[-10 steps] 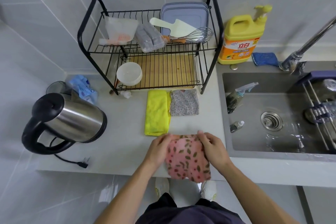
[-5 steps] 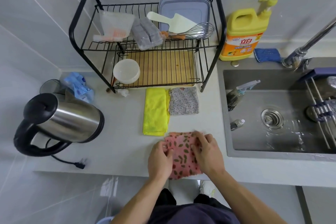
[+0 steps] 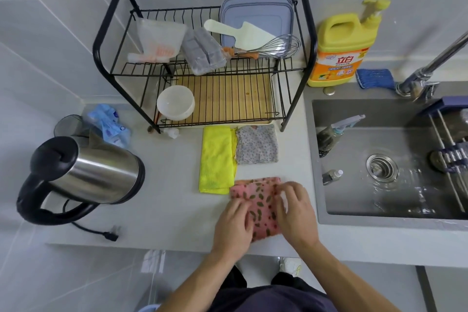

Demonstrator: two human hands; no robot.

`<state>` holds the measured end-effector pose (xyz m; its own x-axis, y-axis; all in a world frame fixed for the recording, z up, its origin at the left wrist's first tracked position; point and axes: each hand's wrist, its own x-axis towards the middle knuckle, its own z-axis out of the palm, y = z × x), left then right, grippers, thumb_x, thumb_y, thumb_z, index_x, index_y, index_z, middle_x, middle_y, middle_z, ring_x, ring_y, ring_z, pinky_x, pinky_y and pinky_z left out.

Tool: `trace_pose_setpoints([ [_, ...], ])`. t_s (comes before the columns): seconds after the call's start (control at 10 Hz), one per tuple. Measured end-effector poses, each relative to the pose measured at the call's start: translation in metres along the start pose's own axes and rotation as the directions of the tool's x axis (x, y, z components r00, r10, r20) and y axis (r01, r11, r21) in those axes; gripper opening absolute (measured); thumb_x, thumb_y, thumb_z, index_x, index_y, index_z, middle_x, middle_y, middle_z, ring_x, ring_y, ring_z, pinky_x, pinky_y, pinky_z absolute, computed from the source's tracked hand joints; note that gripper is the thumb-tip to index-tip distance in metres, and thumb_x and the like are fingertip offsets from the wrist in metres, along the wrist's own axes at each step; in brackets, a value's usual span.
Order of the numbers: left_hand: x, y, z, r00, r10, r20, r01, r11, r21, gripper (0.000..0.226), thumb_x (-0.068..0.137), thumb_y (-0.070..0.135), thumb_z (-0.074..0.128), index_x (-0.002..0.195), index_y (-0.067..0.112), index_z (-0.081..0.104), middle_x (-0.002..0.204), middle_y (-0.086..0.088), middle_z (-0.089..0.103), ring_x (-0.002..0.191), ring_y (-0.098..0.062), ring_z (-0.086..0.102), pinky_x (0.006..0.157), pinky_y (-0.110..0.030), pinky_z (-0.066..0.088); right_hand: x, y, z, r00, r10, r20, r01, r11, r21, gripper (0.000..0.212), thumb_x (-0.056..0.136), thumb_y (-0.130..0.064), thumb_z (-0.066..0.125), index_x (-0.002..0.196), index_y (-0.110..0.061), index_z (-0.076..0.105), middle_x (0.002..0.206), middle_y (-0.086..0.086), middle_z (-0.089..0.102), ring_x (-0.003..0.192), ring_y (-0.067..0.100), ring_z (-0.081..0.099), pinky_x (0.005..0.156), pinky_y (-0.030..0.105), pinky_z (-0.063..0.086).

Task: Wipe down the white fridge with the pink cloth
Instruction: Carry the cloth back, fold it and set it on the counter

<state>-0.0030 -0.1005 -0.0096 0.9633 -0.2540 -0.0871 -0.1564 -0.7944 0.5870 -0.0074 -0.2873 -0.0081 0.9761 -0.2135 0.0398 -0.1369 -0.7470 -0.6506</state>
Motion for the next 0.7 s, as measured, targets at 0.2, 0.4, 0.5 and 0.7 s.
trace_pose_setpoints([
  [0.2,-0.002,0.0,0.013,0.979,0.112,0.17,-0.145,0.969,0.2,0.065,0.089,0.034,0.047,0.152,0.015,0.05,0.16,-0.002,0.044,0.147,-0.024,0.046,0.119,-0.037,0.043,-0.02,0.021,0.02,0.976,-0.125,0.179,0.168,0.955,-0.245,0.048,0.1,-0.034,0.046,0.136,-0.008,0.065,0.144,0.014,0.061,0.13,0.033,0.057,0.109,0.042,0.044],
  [0.4,0.019,0.008,0.007,0.98,0.03,0.195,-0.09,0.947,0.308,0.085,0.07,0.024,0.088,0.146,0.005,0.057,0.159,-0.014,0.049,0.148,-0.032,0.046,0.119,-0.039,0.028,-0.001,0.015,0.026,0.951,-0.075,0.299,0.145,0.965,-0.218,0.062,0.102,-0.039,0.039,0.154,-0.008,0.049,0.162,0.014,0.044,0.152,0.031,0.04,0.123,0.041,0.028],
  [0.5,0.023,0.006,0.011,0.98,-0.013,0.2,-0.056,0.94,0.336,0.088,0.065,0.028,0.091,0.144,0.005,0.06,0.157,-0.014,0.052,0.146,-0.031,0.05,0.124,-0.039,0.033,0.004,0.018,0.023,0.915,-0.058,0.4,0.143,0.972,-0.186,0.073,0.1,-0.053,0.02,0.165,-0.019,0.022,0.171,-0.004,0.011,0.16,0.014,0.005,0.131,0.034,0.01],
  [0.7,0.008,-0.007,-0.002,0.991,0.054,0.12,-0.071,0.987,0.143,0.061,0.095,0.021,0.05,0.156,0.015,0.046,0.169,0.002,0.034,0.153,-0.014,0.034,0.124,-0.027,0.028,-0.012,0.029,0.001,0.953,-0.121,0.278,0.139,0.989,-0.047,0.059,0.106,-0.036,0.047,0.162,-0.019,0.038,0.17,-0.004,0.029,0.157,0.011,0.025,0.129,0.027,0.016],
])
